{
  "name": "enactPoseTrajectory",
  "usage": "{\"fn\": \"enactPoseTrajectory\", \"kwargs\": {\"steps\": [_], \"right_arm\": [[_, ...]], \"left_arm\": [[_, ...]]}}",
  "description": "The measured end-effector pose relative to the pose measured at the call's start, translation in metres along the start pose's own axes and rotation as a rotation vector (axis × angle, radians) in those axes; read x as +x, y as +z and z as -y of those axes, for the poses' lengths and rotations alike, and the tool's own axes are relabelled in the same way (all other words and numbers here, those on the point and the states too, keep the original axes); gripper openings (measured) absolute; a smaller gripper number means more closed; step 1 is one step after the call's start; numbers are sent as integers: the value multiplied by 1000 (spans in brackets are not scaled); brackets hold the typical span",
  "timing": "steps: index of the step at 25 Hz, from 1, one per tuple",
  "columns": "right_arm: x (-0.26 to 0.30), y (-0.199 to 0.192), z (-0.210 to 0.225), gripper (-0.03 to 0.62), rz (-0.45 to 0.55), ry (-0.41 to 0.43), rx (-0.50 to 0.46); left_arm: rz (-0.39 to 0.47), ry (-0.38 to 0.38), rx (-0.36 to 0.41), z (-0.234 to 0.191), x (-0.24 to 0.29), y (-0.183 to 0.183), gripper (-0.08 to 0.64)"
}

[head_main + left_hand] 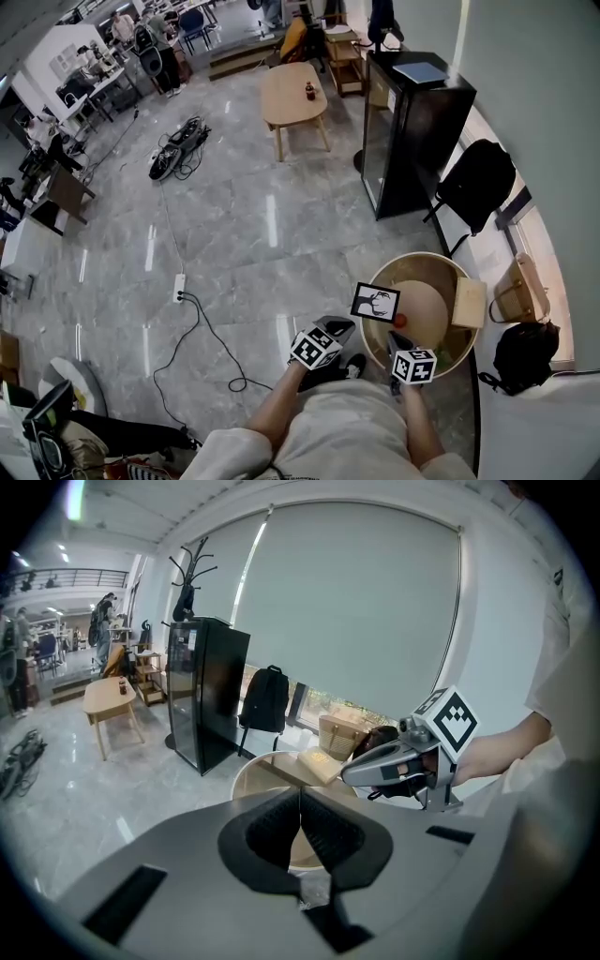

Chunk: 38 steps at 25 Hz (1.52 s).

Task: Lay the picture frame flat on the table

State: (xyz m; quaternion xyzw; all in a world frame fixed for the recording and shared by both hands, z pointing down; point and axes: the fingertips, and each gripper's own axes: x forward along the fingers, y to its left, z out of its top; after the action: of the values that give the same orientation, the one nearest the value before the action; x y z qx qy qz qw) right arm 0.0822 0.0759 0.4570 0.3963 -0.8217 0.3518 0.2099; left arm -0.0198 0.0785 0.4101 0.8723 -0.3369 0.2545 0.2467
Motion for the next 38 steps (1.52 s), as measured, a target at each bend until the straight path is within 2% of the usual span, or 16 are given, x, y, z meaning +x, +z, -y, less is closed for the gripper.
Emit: {"fn": "enactPoseTrajectory", "kwargs": {"steps": [15,38], "right_arm": [[-10,-1,13,34,-7,-37,-6],[-8,-8,14,34,-52,-42,-21]], "left_arm": [[-4,-11,-10,8,7,6,21],[-16,-7,-22,8,12,3,21]]}}
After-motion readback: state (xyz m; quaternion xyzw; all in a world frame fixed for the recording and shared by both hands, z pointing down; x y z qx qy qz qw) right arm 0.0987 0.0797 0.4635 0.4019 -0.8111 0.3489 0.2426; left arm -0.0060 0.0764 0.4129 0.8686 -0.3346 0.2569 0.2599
